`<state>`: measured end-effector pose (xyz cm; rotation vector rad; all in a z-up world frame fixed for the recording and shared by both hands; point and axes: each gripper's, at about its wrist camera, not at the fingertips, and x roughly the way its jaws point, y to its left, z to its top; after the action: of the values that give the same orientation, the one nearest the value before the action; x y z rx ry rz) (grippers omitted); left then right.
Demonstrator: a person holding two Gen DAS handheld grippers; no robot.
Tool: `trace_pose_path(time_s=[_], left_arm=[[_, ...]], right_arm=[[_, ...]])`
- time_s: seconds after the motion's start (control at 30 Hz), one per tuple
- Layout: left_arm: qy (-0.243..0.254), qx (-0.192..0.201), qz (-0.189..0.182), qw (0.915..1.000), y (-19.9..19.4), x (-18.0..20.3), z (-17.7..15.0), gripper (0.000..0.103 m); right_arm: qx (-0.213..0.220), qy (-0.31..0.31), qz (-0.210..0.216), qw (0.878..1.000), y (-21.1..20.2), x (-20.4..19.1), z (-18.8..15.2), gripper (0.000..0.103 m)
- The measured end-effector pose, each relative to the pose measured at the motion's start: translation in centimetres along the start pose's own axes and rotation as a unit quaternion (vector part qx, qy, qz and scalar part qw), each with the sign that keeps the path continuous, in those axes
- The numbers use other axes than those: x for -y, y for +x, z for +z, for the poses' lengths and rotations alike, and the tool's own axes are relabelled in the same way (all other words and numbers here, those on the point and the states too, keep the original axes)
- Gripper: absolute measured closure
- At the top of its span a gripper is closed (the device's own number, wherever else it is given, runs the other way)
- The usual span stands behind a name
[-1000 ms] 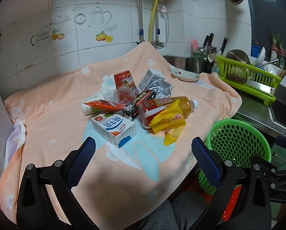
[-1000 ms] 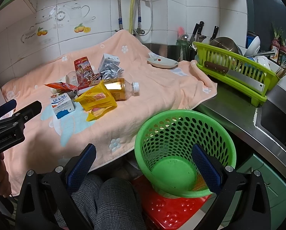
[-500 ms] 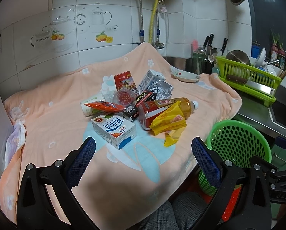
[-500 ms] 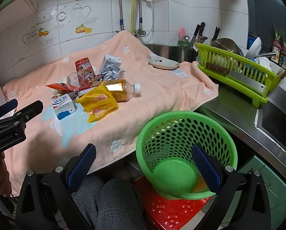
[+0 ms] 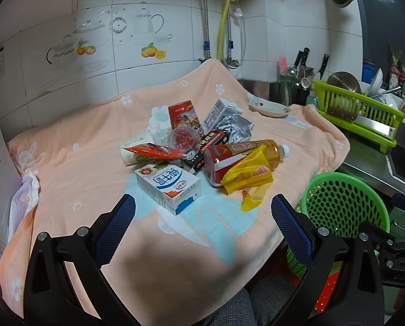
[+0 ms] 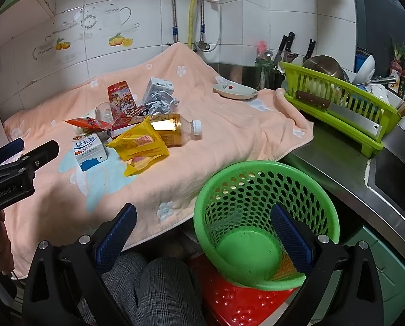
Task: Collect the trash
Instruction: 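Reach the right gripper to the yellow snack bag and close on it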
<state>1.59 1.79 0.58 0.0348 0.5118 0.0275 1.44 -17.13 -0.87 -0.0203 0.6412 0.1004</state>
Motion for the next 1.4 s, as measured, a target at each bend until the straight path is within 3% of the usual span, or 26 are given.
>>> trace_pose_path(time_s=[0.23, 0.37, 0.83, 1.17, 1.4], left_arm=[[-0.012, -0.002, 0.016, 0.9998, 0.7, -1.9, 0.4, 0.005], [-0.019, -0.006, 0.026, 0.9995, 1.2, -3.1, 0.5, 0.005], [-0.045, -0.039, 0.048, 0.997, 4.1, -6.5, 0.3, 0.005], [-0.063, -0.061, 0.044, 0.9952, 6.6, -7.6, 0.9, 0.005], [-0.04, -0.06, 0.033, 0.9968, 7.8, -6.9, 1.9, 0.006]], right_arm=[[0.003, -0.015, 0.014, 1.0, 1.4, -0.6, 1.0, 0.008], [-0.002, -0.023, 0.032, 0.999, 2.9, -1.3, 1.8, 0.019], [-0.012, -0.054, 0.107, 0.993, 9.1, -4.2, 5.9, 0.035], [-0.021, -0.06, 0.141, 0.988, 13.6, -5.8, 8.9, 0.051], [-0.029, -0.062, 0.152, 0.986, 16.1, -6.6, 9.6, 0.063]])
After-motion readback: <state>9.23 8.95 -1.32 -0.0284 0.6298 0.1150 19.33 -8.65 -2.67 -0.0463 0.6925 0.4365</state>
